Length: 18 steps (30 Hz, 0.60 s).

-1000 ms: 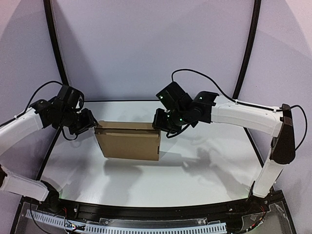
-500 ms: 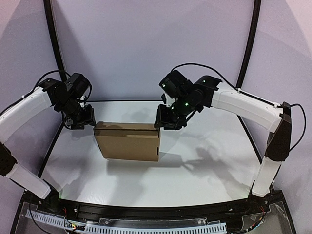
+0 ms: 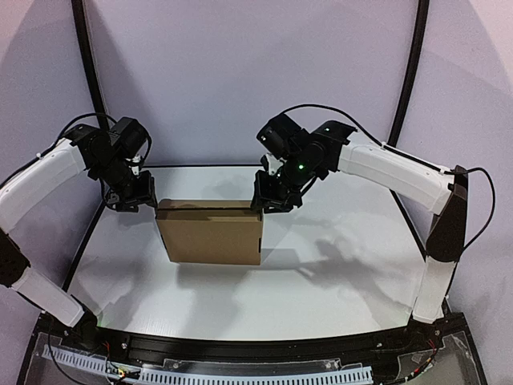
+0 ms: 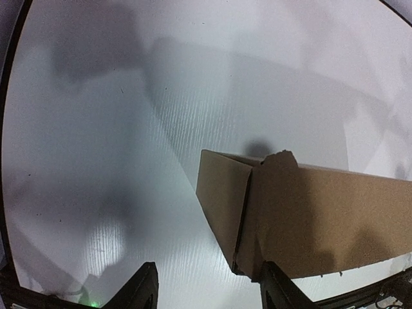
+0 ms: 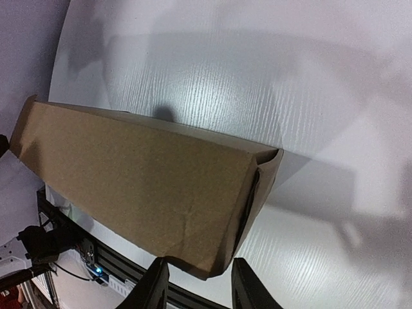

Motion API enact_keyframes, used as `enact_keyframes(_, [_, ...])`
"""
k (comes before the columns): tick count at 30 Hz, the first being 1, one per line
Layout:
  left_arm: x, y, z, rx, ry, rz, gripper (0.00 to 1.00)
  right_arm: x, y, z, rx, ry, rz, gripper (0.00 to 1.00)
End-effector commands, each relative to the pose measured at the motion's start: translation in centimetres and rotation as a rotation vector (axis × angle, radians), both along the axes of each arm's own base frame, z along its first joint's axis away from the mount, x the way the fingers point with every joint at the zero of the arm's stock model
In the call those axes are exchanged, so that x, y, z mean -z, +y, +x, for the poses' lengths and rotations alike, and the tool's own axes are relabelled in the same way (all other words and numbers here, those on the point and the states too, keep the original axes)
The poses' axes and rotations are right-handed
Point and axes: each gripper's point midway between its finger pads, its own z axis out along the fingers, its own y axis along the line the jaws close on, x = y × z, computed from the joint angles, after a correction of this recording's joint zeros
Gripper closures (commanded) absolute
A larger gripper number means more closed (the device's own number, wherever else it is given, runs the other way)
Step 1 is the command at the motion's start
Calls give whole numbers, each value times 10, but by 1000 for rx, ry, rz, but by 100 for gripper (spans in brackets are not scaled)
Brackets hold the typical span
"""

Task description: Fold the paper box

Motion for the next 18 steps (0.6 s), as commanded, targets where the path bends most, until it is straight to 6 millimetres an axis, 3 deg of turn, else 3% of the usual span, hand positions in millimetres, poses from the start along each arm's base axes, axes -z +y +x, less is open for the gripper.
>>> enact_keyframes(1, [-4,-4,-4,10,15,-20,46,-15,-3,13,30,-49,1,64])
enact_keyframes(8, [1,-6,-8,-28,37,-52,47,-13,1,16,28,-34,3,67])
enact_keyframes(13, [3,-11,-10,-42,47,-92,50,0,1,12,39,6,-12,68])
enact_keyframes(18, [5,-15,-3,-68,35,-110,55,3,2,12,47,13,-1,70])
